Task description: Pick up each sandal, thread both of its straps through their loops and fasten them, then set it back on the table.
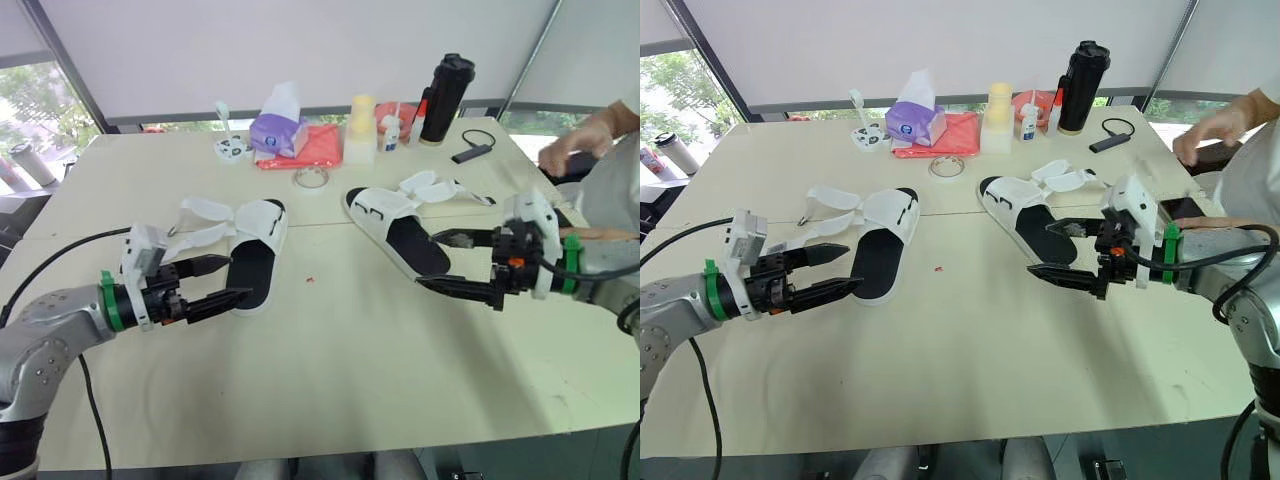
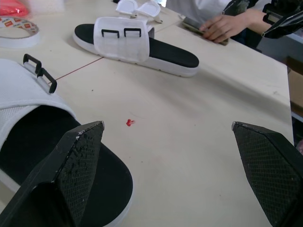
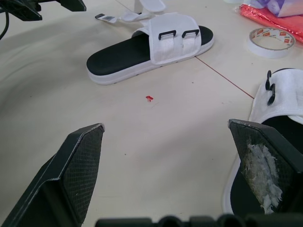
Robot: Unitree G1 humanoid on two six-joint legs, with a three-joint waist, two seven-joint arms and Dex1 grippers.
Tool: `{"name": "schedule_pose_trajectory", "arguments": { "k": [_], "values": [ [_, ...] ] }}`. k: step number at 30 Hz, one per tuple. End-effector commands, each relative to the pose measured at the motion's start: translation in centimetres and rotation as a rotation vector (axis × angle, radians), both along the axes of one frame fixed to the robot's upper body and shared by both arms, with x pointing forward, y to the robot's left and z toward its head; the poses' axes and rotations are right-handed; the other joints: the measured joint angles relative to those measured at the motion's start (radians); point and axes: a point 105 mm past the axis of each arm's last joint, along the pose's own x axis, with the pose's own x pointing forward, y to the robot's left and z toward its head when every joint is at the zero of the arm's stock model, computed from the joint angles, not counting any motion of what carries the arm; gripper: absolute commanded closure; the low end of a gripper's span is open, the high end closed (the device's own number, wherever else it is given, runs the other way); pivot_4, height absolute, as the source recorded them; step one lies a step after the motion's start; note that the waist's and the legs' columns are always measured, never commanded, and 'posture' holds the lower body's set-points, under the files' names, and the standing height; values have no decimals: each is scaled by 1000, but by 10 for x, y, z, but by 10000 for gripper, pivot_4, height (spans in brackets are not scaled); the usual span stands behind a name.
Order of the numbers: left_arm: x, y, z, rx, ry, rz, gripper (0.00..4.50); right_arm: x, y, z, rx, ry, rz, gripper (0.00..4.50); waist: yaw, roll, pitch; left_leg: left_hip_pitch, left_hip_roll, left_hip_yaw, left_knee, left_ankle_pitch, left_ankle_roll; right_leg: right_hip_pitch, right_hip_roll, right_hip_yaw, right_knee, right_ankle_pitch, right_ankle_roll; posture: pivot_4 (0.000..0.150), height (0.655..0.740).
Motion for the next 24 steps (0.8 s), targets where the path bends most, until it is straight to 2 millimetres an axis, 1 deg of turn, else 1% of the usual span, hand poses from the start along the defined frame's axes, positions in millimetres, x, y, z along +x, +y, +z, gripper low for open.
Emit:
{"name": "schedule_pose_trajectory", "arguments": {
  "k": [1, 3, 5, 8, 24],
  "values": [
    [-2, 4, 10, 14, -39, -3, 98, 0, 3, 9, -8, -46, 22, 0, 0, 0, 0, 0, 0, 0, 0, 0, 0, 0, 0, 0, 0, 0, 0, 1500, 7400],
    [-3, 2, 8, 33, -49, -14, 98, 0, 3, 8, -8, -45, 23, 0, 0, 0, 0, 0, 0, 0, 0, 0, 0, 0, 0, 0, 0, 0, 0, 1500, 7400],
    [-4, 0, 11, 2, -44, -24, 98, 0, 3, 7, -7, -36, 15, 0, 0, 0, 0, 0, 0, 0, 0, 0, 0, 0, 0, 0, 0, 0, 0, 1500, 7400],
    [-3, 1, 12, -6, -44, -16, 98, -1, 2, 5, -2, -12, 8, 0, 0, 0, 0, 0, 0, 0, 0, 0, 0, 0, 0, 0, 0, 0, 0, 1500, 7400],
    [-1, 0, 8, -1, -37, -12, 98, 1, 2, 4, -5, -31, -18, 0, 0, 0, 0, 0, 0, 0, 0, 0, 0, 0, 0, 1, 0, 0, 0, 1500, 7400]
  ]
}}
